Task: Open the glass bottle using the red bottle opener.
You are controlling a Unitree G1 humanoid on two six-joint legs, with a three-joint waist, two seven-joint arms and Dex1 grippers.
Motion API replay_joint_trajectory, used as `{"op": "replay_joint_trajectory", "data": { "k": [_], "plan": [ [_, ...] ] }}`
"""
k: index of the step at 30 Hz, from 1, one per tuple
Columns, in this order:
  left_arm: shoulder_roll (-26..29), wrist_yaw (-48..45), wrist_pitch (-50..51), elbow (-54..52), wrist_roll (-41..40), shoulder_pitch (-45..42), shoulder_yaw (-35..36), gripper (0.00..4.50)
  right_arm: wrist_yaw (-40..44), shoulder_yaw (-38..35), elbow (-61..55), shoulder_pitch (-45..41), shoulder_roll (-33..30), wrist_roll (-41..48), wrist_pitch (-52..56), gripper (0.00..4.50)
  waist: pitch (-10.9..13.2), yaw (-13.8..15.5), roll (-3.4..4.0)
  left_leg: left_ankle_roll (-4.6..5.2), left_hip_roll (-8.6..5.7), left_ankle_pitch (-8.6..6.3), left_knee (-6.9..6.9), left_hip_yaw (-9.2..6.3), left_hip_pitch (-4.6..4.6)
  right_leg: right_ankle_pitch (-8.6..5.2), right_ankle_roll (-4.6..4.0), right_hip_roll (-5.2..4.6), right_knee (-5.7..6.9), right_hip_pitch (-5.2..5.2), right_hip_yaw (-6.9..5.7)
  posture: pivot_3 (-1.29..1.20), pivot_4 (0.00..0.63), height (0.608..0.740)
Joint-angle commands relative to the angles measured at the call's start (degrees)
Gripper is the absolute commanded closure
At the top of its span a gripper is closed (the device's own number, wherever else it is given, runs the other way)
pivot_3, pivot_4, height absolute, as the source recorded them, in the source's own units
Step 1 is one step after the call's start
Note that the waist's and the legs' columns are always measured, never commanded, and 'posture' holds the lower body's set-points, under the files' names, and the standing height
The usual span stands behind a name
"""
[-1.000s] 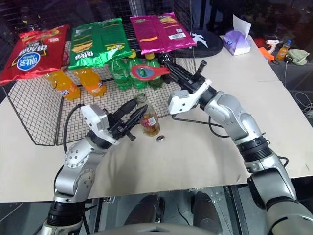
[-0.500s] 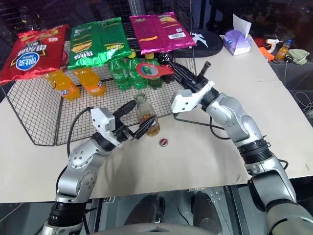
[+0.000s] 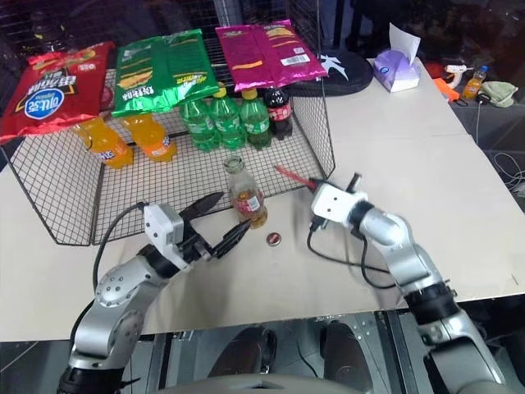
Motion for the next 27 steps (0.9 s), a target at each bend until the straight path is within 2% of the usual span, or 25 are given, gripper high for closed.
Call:
{"op": "replay_joint_trajectory", "data": {
  "k": [1, 4, 6, 7, 9, 11, 12, 14, 15, 19, 23, 27],
  "plan": [
    [0.8, -0.7, -1.1, -3.3, -1.1, 2.0, 2.1, 0.02, 6.6, -0.9, -9.1, 3.5, -1.0, 8.4, 10.0, 4.5, 0.0, 0.1, 0.0, 0.0, -0.01, 0.0, 0.01, -0.01, 0.0, 0.0, 0.0, 0.0, 0.0, 0.01, -0.01, 0.0, 0.15, 0.74],
    [1.0, -1.2, -1.7, -3.4, -1.3, 4.6, 2.9, 0.02, 8.5, -2.1, -13.4, 5.8, -1.5, 12.3, 16.3, 4.5, 0.0, 0.1, 0.0, 0.01, -0.01, 0.0, 0.02, -0.02, 0.01, 0.0, 0.0, -0.04, 0.01, 0.02, -0.01, 0.0, 0.15, 0.74],
    [1.0, -1.6, -2.1, -3.4, -1.3, 6.5, 3.3, 0.0, 8.3, -3.4, -15.2, 6.8, -1.6, 14.2, 19.4, 3.67, 0.0, 0.1, 0.0, 0.01, -0.01, -0.01, 0.02, -0.02, 0.02, 0.0, 0.0, -0.03, 0.0, 0.02, -0.01, 0.0, 0.15, 0.74],
    [1.0, -1.5, -1.9, -3.5, -1.7, 7.4, 3.8, 0.0, 8.3, -4.1, -15.9, 7.3, -1.9, 15.1, 21.4, 3.43, 0.0, 0.1, 0.0, 0.01, -0.01, -0.01, 0.01, -0.02, 0.02, 0.0, 0.0, -0.03, 0.0, 0.02, -0.01, 0.0, 0.15, 0.74],
    [0.5, -1.2, -0.8, -4.1, -3.8, 8.8, 5.0, 0.0, 7.8, -5.7, -16.8, 8.0, -2.6, 16.3, 25.1, 2.41, 0.0, 0.2, 0.0, 0.01, -0.01, -0.01, 0.01, -0.03, 0.01, 0.0, 0.0, -0.04, -0.01, 0.02, -0.02, 0.0, 0.15, 0.74],
    [-0.3, 0.1, -0.1, -4.0, -5.4, 9.8, 6.6, 0.0, 6.6, -7.6, -17.2, 8.3, -2.9, 17.4, 28.3, 1.61, 0.0, 0.3, -0.01, 0.01, -0.01, -0.01, 0.01, -0.04, 0.0, 0.0, 0.0, -0.06, -0.01, 0.02, -0.03, 0.0, 0.15, 0.74],
    [-0.2, 0.4, 0.2, -3.8, -5.4, 10.3, 7.1, 0.0, 6.2, -8.7, -17.4, 8.6, -3.0, 18.3, 30.4, 0.93, 0.0, 0.3, -0.01, 0.01, -0.01, -0.01, 0.02, -0.06, 0.01, 0.0, 0.0, -0.08, -0.01, 0.03, -0.06, 0.0, 0.15, 0.74],
    [0.1, 0.9, 1.2, -3.4, -5.7, 11.6, 8.0, 0.0, 6.3, -10.6, -17.2, 9.9, -3.7, 20.0, 33.5, 0.21, 0.0, 0.3, -0.01, 0.01, -0.01, -0.01, 0.01, -0.07, 0.01, 0.0, 0.0, -0.08, -0.01, 0.04, -0.07, 0.0, 0.15, 0.74],
    [0.2, 1.1, 1.8, -3.3, -5.8, 12.3, 8.5, 0.0, 6.5, -11.5, -17.1, 10.8, -4.3, 20.5, 34.2, 0.04, 0.0, 0.3, -0.01, 0.01, -0.02, -0.01, 0.01, -0.07, 0.0, 0.0, 0.0, -0.08, -0.01, 0.04, -0.08, 0.0, 0.15, 0.74],
    [1.2, 1.7, 2.2, -3.4, -2.8, 17.2, 8.7, 0.0, 8.7, -14.9, -15.9, 16.3, -7.4, 21.8, 32.1, 0.04, 0.0, 0.3, -0.03, 0.05, -0.05, -0.03, 0.0, -0.05, -0.01, 0.0, 0.0, -0.09, -0.08, 0.05, -0.07, 0.0, 0.15, 0.74],
    [0.9, 3.4, 0.8, -3.4, 0.7, 21.2, 10.1, 0.0, 11.9, -20.5, -13.0, 22.8, -8.3, 24.0, 22.1, 0.04, -0.1, 0.6, -0.1, 0.08, -0.04, -0.05, 0.0, -0.09, 0.03, -0.01, 0.0, -0.09, -0.15, 0.18, -0.14, 0.0, 0.15, 0.74],
    [0.8, 3.5, -0.2, -4.2, 1.3, 22.7, 11.0, 0.0, 15.0, -22.9, -10.6, 26.2, -9.6, 25.0, 16.7, 0.04, -0.1, 0.6, -0.1, 0.31, -0.03, -0.18, 0.01, -0.08, 0.16, 0.0, 0.01, -0.1, -0.12, 0.33, -0.16, 0.0, 0.15, 0.74]
  ]
}}
